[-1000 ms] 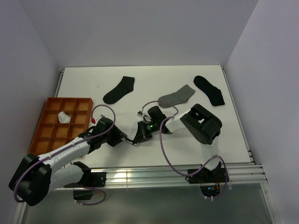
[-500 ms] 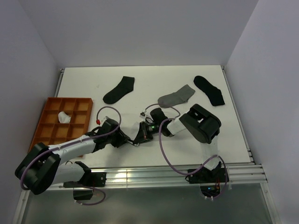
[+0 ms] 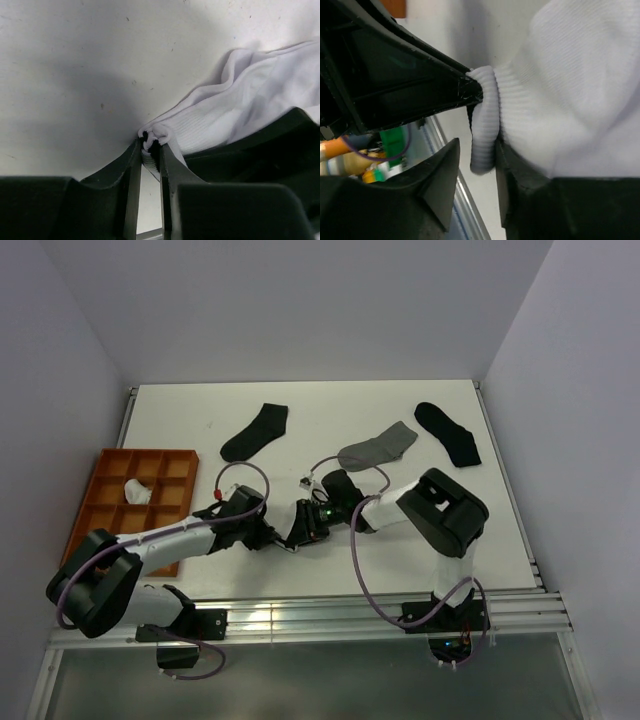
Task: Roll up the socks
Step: Roll the sock at the center of the board.
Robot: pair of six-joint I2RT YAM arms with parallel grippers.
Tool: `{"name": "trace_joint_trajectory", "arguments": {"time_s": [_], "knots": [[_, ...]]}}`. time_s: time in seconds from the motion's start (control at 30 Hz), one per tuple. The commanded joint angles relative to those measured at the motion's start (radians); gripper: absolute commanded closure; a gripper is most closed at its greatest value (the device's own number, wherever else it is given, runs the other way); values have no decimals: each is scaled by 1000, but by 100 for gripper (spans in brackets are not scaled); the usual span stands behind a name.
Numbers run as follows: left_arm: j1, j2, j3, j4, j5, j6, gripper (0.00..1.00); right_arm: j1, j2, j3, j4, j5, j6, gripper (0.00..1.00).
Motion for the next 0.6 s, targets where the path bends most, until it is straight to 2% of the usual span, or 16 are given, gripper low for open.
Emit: {"name": "trace_joint_trajectory", "arguments": {"time_s": [0.0,0.1,0.13,0.23,0.37,0.47,0.57], "knots": [[-8,48,77,-144,-42,77,89,16,-121,-21,-119,143,-157,56],[-8,93,140,-207,-46,121,88,47,-219,-16,-202,284,-253,52],[-8,113,155,-220,-46,135,88,74,-266,-12,-255,402,-281,51],[-8,144,200,-262,-39,156,88,133,-340,-6,-317,573,-372,49],[-8,179,255,-306,-33,176,88,281,-382,5,-346,893,-475,49],[-8,200,271,-314,-23,187,87,366,-363,25,-351,1023,-510,50],[-8,214,281,-317,-11,189,87,406,-317,49,-345,1074,-528,51]]}}
